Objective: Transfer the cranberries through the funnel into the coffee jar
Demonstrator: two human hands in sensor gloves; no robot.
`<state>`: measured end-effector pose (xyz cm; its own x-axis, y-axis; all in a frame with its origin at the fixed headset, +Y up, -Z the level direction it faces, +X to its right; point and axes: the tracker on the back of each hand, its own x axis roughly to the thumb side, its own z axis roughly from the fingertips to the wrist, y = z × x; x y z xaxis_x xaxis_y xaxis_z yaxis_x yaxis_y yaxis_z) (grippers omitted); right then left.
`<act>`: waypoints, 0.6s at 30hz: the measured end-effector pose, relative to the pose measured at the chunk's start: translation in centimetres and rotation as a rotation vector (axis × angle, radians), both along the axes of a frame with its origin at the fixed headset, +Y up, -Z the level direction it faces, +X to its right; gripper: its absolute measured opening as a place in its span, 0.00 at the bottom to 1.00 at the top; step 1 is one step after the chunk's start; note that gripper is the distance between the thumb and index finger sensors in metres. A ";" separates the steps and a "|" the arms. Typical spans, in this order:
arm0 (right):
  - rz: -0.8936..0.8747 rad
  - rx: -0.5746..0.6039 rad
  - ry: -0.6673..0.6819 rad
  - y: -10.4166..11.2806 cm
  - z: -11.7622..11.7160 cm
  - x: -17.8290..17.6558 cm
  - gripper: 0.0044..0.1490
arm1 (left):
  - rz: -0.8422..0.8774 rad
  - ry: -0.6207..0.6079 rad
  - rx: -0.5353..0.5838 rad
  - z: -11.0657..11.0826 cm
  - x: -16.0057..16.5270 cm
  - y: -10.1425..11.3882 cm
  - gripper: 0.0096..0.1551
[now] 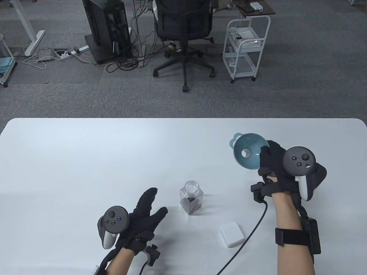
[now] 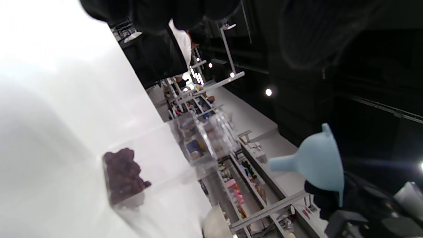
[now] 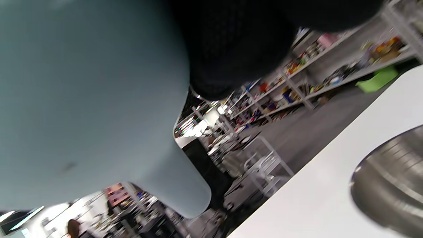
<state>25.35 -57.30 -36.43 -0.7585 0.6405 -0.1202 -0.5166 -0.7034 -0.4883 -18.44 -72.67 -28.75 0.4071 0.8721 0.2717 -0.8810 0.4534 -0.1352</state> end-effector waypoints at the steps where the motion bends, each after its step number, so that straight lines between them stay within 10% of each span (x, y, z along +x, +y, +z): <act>1: 0.019 0.004 -0.037 -0.3 -0.1 0.5 0.31 | -0.001 0.001 0.001 0.0 0.0 0.0 0.52; 18: 0.218 -0.301 -0.455 -7.6 -2.7 7.4 0.33 | -0.016 -0.004 0.013 0.1 0.0 0.0 0.52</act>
